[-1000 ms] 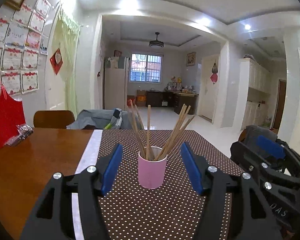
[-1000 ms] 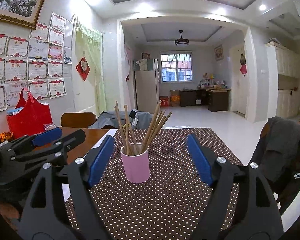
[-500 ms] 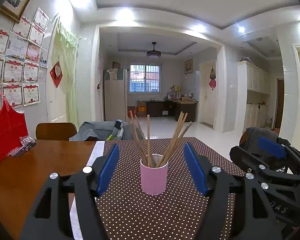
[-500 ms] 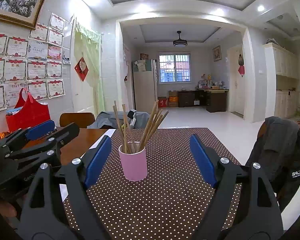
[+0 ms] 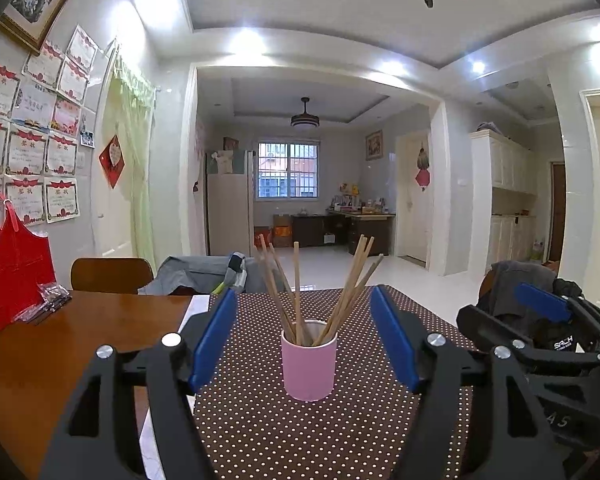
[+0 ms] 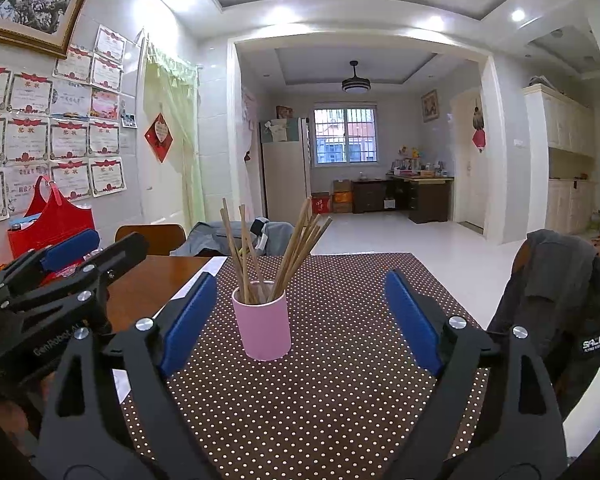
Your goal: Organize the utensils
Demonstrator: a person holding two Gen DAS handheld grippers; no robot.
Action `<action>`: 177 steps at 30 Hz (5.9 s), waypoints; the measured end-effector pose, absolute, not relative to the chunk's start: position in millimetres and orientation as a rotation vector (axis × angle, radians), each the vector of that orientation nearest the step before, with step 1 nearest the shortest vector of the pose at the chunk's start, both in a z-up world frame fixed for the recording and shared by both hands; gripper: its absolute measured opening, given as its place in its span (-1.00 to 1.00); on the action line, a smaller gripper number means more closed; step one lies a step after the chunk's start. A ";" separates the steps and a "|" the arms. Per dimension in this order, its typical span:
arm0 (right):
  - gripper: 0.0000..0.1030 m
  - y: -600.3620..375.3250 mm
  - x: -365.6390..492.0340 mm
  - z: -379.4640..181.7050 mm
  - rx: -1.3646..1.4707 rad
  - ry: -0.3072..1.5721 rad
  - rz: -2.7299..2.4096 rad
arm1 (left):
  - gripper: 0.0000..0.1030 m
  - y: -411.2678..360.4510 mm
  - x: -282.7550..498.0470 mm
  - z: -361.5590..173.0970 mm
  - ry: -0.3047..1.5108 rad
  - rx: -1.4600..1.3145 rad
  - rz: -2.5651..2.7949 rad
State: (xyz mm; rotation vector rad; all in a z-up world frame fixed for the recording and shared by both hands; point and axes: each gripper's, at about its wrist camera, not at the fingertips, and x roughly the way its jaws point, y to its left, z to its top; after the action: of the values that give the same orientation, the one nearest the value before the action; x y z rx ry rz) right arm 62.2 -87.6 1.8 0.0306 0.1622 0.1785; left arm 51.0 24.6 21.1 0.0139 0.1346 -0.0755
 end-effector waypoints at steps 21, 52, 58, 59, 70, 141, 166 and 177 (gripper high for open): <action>0.73 -89.8 67.6 -0.2 0.048 0.176 0.166 | 0.38 22.4 53.5 16.5 0.139 0.039 -0.063; 0.74 -89.1 72.2 -5.0 0.052 0.191 0.166 | 0.38 22.8 50.8 15.8 0.125 0.045 -0.061; 0.74 -89.6 72.2 -5.0 0.052 0.192 0.166 | 0.38 23.7 51.1 15.3 0.126 0.048 -0.059; 0.74 -89.5 72.2 -5.0 0.053 0.192 0.166 | 0.38 24.2 51.0 15.1 0.126 0.048 -0.059; 0.74 -89.4 72.1 -7.0 0.054 0.195 0.166 | 0.38 23.6 51.0 15.4 0.126 0.048 -0.059; 0.74 -90.1 76.5 -21.7 0.065 0.240 0.173 | 0.38 38.4 46.6 5.1 0.143 0.054 -0.052; 0.74 -92.9 78.9 -23.1 0.066 0.250 0.172 | 0.38 40.7 48.3 3.0 0.150 0.056 -0.052; 0.74 -93.4 79.3 -23.2 0.067 0.251 0.174 | 0.38 42.4 47.0 2.6 0.150 0.058 -0.052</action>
State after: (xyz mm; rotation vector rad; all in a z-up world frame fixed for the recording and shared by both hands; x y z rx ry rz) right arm 79.3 -93.4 -23.2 0.0669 0.2512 0.1737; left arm 47.0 42.4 2.6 0.0580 0.1504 -0.0518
